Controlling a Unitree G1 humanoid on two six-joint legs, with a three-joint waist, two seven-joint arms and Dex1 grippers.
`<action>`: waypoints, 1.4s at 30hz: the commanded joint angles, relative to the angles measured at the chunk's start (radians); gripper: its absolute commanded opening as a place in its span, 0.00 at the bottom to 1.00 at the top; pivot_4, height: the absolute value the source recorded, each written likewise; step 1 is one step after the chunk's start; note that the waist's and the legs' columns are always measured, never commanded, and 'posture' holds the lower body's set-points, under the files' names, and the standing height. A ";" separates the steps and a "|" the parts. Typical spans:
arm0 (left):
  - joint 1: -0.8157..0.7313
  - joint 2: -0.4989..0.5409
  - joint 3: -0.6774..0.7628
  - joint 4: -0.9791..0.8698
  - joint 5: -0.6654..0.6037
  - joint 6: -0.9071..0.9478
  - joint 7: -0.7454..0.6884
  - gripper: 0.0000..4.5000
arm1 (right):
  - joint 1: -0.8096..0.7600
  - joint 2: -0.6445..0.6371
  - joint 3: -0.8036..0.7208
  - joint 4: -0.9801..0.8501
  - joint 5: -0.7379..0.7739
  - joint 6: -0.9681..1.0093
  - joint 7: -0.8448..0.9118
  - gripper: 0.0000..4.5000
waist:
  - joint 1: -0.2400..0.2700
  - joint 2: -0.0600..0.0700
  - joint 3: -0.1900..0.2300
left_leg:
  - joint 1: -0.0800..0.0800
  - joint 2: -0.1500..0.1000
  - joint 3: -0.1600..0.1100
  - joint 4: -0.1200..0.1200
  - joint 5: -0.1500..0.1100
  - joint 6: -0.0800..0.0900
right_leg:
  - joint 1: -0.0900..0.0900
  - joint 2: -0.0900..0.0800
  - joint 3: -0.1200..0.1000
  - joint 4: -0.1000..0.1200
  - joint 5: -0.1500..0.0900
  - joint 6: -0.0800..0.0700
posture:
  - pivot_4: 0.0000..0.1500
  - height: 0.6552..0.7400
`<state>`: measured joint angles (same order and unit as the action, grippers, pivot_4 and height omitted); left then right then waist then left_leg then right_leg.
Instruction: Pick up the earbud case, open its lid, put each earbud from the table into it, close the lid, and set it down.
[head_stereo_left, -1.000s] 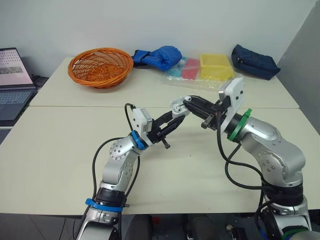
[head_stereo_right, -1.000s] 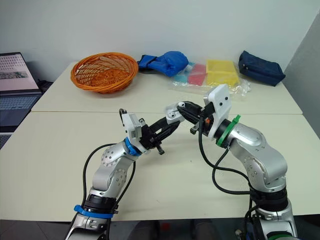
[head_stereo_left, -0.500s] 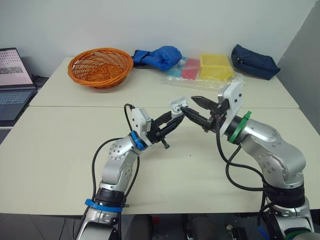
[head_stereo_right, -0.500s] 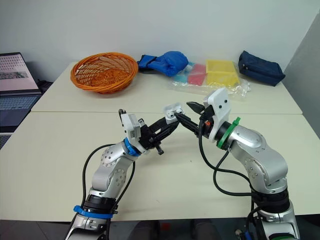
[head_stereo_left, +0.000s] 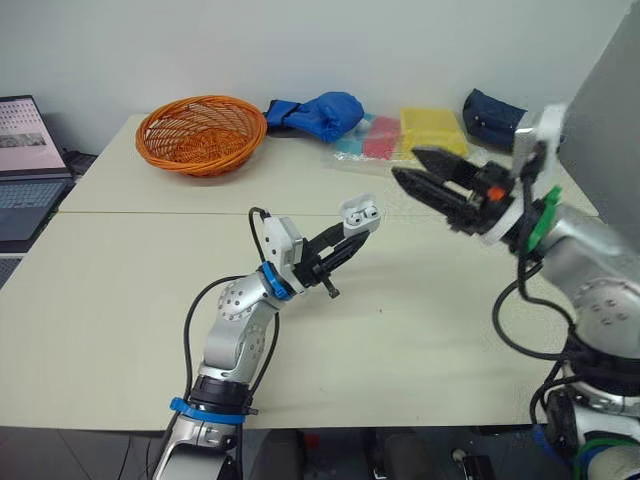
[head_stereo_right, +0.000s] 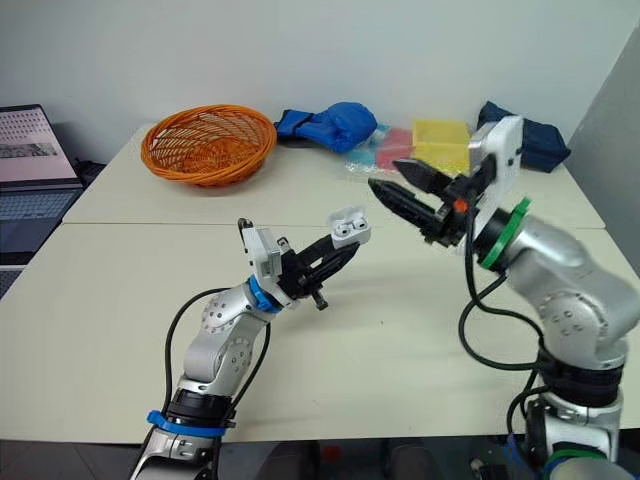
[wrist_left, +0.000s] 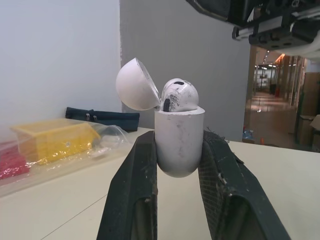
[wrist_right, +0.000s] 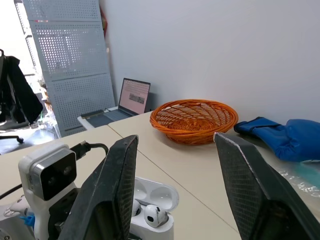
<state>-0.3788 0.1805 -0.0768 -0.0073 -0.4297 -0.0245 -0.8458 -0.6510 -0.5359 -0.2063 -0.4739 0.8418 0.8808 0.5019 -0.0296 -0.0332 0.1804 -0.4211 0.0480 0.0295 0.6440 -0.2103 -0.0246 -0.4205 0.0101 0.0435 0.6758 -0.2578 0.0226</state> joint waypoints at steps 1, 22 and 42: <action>-0.011 -0.006 -0.005 -0.025 -0.004 -0.017 -0.008 0.17 | -0.037 -0.035 0.017 0.056 -0.061 -0.050 0.016 0.56 | 0.000 0.000 0.000 | 0.000 0.000 0.000 0.000 0.000 0.000 | 0.000 0.000 0.000 0.000 0.000 0.000 | 1.00 1.00; -0.043 0.001 -0.016 0.019 0.012 -0.048 -0.064 0.17 | -0.316 -0.050 0.339 0.387 -0.328 -0.059 0.303 0.01 | 0.000 0.000 0.000 | -0.003 0.001 0.000 -0.001 0.000 0.000 | -0.002 0.000 -0.001 -0.002 0.000 0.000 | 1.00 1.00; -0.066 -0.007 -0.013 0.039 0.007 -0.044 -0.065 0.17 | -0.161 -0.128 0.340 0.108 -0.339 0.042 0.295 0.01 | 0.000 0.000 0.000 | -0.003 0.001 0.000 0.000 0.000 0.000 | -0.002 0.000 -0.001 -0.002 0.000 0.000 | 1.00 1.00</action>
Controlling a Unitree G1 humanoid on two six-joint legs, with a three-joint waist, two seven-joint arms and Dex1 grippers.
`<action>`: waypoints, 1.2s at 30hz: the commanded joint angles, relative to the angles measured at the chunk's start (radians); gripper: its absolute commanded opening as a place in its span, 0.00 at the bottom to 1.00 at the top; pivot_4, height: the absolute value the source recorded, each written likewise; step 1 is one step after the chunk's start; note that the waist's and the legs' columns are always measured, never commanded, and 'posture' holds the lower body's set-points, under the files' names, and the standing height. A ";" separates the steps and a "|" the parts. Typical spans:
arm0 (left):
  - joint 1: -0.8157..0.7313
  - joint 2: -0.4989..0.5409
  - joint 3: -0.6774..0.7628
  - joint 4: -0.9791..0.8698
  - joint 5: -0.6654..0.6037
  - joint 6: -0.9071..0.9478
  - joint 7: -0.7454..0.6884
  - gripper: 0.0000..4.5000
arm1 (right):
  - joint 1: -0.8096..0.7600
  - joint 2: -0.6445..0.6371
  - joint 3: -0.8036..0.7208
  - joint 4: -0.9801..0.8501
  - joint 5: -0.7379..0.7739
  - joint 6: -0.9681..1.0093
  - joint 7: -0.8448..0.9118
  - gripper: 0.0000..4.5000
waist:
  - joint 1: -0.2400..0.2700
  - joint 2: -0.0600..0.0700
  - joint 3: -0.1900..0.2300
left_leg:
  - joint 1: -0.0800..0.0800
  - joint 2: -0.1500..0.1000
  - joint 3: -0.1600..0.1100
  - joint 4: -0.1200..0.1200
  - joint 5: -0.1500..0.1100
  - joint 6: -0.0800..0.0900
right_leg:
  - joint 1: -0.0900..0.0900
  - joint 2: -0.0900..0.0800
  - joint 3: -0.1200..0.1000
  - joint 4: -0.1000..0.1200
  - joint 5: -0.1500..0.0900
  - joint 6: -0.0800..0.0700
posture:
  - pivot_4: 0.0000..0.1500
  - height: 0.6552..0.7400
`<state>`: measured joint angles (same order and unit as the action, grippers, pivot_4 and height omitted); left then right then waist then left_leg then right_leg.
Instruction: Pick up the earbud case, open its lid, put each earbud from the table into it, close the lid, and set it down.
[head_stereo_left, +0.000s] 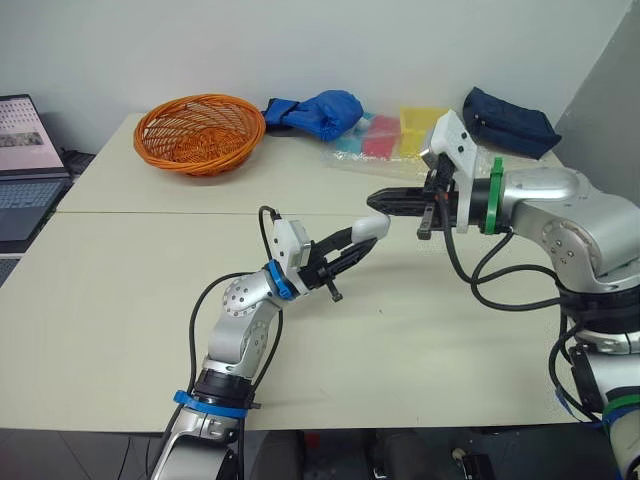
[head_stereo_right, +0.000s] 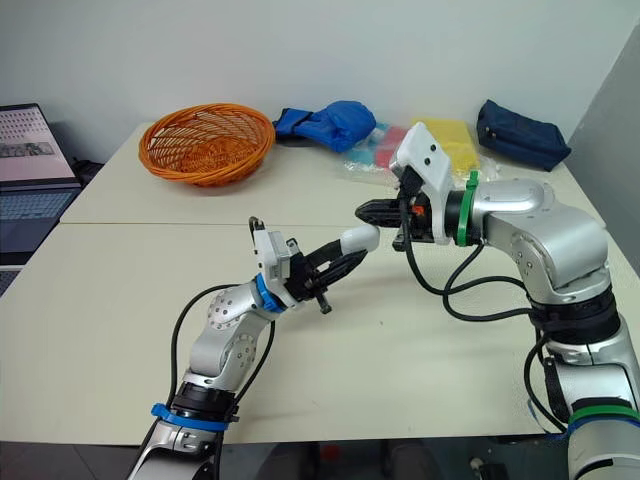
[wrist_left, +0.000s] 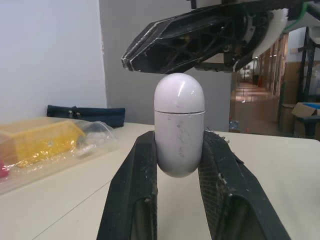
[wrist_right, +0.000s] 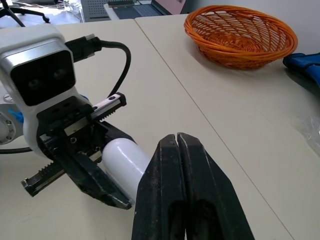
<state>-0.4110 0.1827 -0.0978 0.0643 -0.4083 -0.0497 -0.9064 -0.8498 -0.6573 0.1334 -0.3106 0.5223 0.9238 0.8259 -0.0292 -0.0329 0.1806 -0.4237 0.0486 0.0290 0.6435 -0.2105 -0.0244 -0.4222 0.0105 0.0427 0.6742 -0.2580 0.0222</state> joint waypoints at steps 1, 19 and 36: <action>-0.035 -0.009 0.008 -0.032 -0.015 -0.019 -0.006 0.17 | 0.050 -0.008 0.000 -0.066 -0.023 -0.004 -0.036 0.01 | 0.000 0.000 0.000 | 0.000 0.000 0.000 0.000 0.000 0.000 | 0.000 0.000 0.000 0.000 0.000 0.000 | 1.00 1.00; -0.149 0.181 0.092 -0.068 -0.395 1.015 0.140 0.17 | 0.475 -0.025 -0.211 -0.131 -0.050 -0.503 0.109 0.97 | -0.003 0.000 0.000 | 0.000 0.000 -0.002 0.001 0.000 0.000 | 0.001 0.001 -0.001 0.000 0.000 0.000 | 1.00 1.00; -0.216 -0.005 0.359 0.089 -0.421 1.499 0.618 0.17 | 0.651 0.017 -0.080 0.059 -0.225 -0.857 0.192 0.99 | -0.006 -0.001 0.000 | 0.007 -0.001 -0.001 0.001 0.000 0.000 | 0.003 0.001 0.001 0.005 0.000 0.000 | 1.00 1.00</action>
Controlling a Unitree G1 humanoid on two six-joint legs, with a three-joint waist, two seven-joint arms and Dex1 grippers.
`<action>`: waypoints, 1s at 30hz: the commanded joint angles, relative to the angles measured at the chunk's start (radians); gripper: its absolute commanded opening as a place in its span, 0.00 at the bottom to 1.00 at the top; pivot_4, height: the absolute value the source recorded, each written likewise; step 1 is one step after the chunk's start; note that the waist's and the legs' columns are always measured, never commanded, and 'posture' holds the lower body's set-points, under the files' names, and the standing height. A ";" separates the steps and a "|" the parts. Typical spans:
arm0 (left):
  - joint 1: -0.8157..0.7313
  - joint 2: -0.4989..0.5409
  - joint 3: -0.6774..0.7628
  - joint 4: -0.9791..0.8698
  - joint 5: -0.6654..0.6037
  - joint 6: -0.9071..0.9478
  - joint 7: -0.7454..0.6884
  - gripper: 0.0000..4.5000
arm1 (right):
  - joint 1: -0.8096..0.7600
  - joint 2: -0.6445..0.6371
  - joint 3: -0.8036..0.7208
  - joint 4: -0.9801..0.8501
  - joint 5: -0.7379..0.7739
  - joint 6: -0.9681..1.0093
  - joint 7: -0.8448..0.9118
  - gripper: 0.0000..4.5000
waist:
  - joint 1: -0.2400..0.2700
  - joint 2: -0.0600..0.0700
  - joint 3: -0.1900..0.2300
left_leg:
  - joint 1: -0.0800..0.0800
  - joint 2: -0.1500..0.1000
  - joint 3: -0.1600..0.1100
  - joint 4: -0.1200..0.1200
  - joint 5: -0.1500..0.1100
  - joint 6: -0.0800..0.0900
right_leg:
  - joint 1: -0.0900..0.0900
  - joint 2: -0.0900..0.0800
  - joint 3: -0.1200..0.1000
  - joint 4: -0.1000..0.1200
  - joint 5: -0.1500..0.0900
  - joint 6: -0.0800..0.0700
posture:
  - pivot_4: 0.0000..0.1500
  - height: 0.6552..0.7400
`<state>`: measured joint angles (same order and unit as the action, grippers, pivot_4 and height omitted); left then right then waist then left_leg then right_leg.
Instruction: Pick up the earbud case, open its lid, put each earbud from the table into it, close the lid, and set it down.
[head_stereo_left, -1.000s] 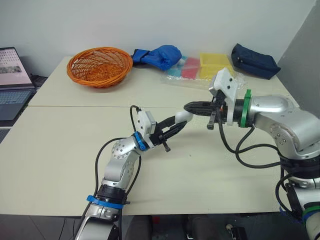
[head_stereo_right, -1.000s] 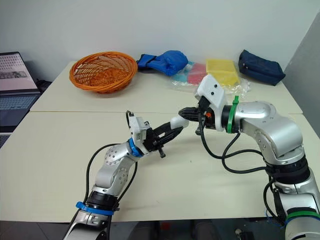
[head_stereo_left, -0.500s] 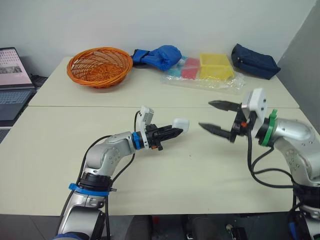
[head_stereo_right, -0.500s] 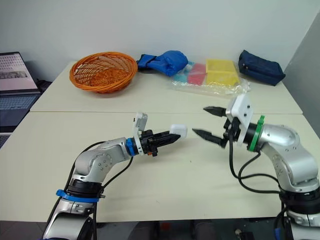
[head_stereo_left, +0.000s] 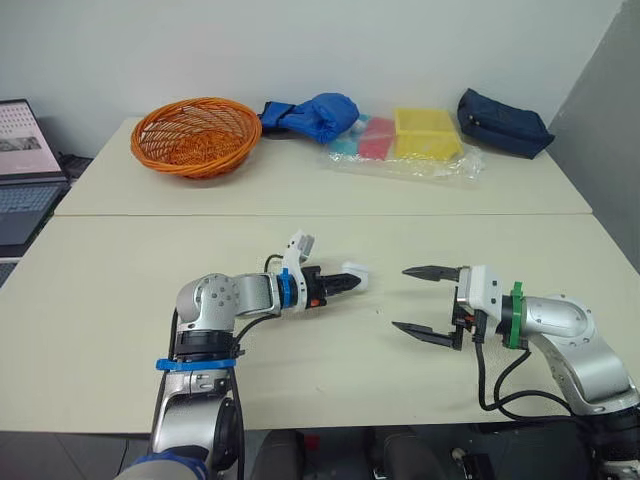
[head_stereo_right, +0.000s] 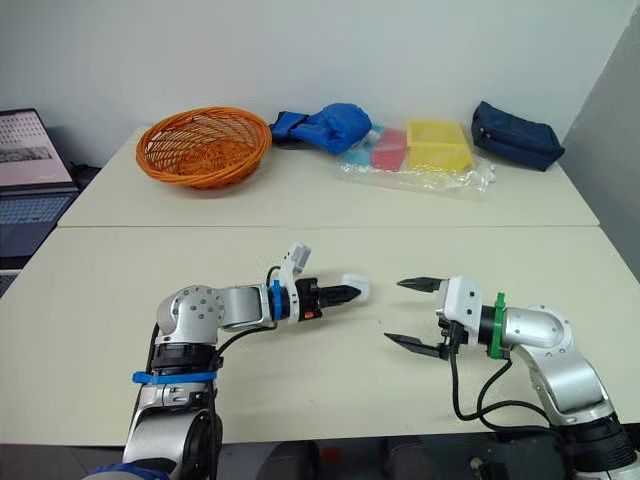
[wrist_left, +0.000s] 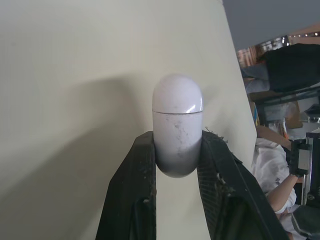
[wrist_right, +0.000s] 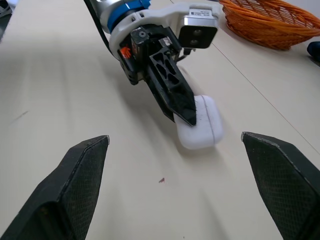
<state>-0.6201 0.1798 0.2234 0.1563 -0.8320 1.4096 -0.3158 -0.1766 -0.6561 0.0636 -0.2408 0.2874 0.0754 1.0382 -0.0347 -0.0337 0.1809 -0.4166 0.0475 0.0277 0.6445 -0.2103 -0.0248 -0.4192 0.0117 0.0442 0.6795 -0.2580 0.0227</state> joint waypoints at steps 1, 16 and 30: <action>-0.002 -0.003 0.043 -0.006 0.000 0.057 0.031 0.17 | -0.029 0.020 -0.015 -0.002 0.011 -0.005 -0.029 0.99 | -0.001 0.000 0.000 | 0.000 0.000 0.000 0.000 0.000 0.000 | 0.000 0.000 0.000 0.000 0.000 0.000 | 1.00 1.00; -0.025 0.122 0.209 -0.048 -0.004 0.131 0.066 1.00 | -0.098 0.041 -0.021 0.082 0.002 -0.007 -0.061 1.00 | -0.006 0.000 0.000 | 0.002 0.000 0.000 0.000 0.000 0.000 | 0.000 0.001 0.001 0.001 0.001 -0.001 | 1.00 1.00; 0.239 0.641 -0.218 -0.034 0.553 -1.184 -0.666 1.00 | -0.087 0.012 -0.081 0.106 0.037 0.057 -0.075 1.00 | 0.008 0.001 -0.001 | 0.001 0.000 0.005 -0.006 0.000 -0.001 | -0.001 -0.017 0.001 -0.002 -0.004 -0.015 | 1.00 1.00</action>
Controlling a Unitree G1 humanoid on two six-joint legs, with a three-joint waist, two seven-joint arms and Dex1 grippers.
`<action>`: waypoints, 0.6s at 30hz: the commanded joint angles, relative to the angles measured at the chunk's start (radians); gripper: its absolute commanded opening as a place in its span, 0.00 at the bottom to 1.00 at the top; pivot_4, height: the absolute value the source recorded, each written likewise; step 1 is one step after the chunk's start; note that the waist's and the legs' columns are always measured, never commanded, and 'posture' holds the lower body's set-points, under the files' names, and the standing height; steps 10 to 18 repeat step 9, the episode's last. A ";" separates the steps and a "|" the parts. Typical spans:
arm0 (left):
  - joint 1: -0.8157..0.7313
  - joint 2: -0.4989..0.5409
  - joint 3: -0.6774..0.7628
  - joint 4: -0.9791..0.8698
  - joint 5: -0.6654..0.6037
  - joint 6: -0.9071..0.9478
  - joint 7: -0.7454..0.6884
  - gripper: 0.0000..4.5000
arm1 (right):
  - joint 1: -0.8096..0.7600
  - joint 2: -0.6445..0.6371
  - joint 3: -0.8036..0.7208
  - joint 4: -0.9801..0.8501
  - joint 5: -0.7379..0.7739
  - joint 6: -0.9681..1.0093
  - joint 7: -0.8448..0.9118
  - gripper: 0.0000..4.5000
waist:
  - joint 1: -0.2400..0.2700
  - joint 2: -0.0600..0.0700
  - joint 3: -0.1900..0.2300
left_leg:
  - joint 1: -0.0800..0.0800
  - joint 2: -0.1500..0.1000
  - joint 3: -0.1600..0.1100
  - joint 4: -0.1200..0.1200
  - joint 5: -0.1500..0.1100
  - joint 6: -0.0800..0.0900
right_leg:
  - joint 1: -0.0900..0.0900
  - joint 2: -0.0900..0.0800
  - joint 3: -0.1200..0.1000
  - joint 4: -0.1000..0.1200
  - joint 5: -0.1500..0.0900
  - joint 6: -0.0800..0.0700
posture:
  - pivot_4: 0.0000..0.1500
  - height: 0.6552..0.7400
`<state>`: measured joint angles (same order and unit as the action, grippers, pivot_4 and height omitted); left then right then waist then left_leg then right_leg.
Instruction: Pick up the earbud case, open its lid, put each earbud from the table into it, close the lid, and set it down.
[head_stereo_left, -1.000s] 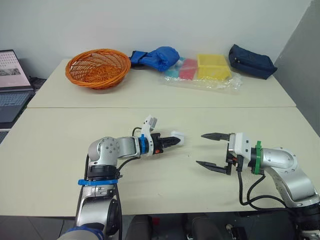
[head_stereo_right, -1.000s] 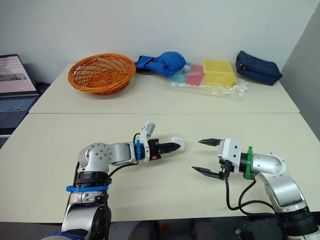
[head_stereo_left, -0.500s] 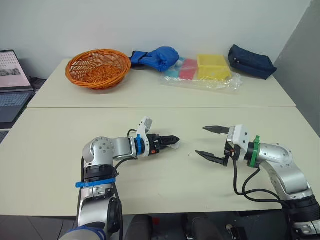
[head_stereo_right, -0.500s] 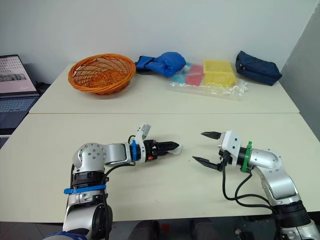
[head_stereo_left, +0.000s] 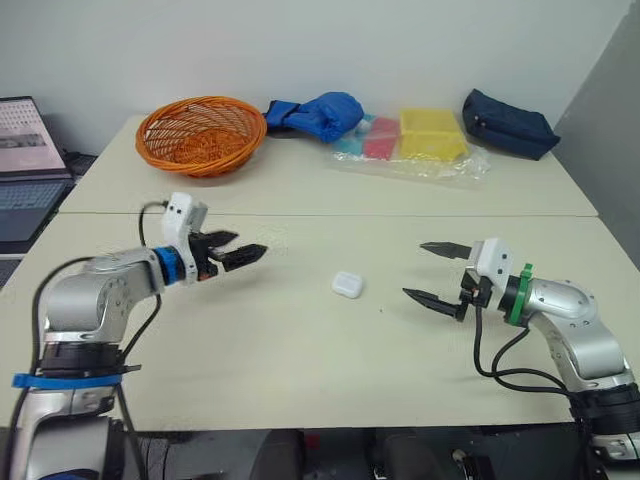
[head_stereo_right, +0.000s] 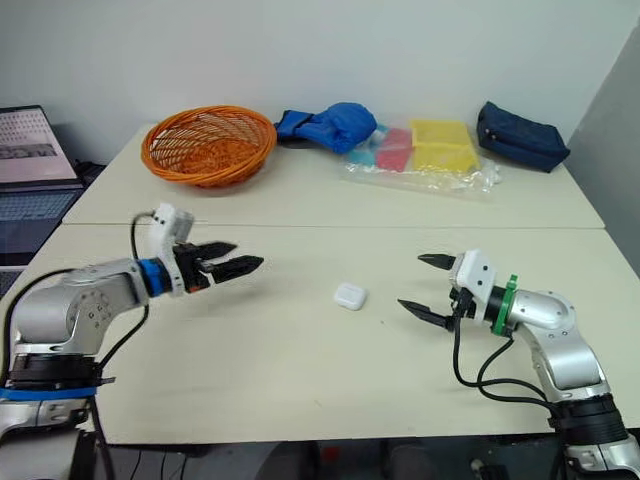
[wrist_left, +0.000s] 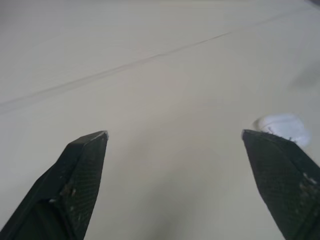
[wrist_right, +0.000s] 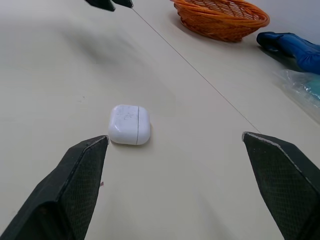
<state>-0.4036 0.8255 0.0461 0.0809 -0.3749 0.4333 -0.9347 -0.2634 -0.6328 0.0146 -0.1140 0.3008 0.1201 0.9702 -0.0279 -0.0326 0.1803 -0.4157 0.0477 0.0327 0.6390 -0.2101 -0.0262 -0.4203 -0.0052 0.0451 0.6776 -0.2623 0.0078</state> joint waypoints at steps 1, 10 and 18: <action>0.024 -0.031 -0.011 0.054 0.072 -0.219 -0.037 1.00 | 0.001 -0.010 -0.036 -0.024 0.023 0.011 -0.009 1.00 | 0.002 0.000 0.000 | -0.001 -0.001 0.000 0.000 0.000 0.000 | 0.000 -0.001 0.000 0.000 0.000 0.001 | 1.00 1.00; 0.003 -0.070 0.009 0.088 0.075 -0.264 -0.047 1.00 | 0.007 -0.019 -0.047 -0.007 0.020 0.014 -0.003 1.00 | 0.006 -0.001 0.001 | -0.005 -0.001 -0.001 0.004 0.000 0.001 | -0.001 0.004 -0.003 0.001 0.001 0.015 | 1.00 1.00; 0.003 -0.070 0.009 0.088 0.075 -0.264 -0.047 1.00 | 0.007 -0.019 -0.047 -0.007 0.020 0.014 -0.003 1.00 | 0.006 -0.001 0.001 | -0.005 -0.001 -0.001 0.004 0.000 0.001 | -0.001 0.004 -0.003 0.001 0.001 0.015 | 1.00 1.00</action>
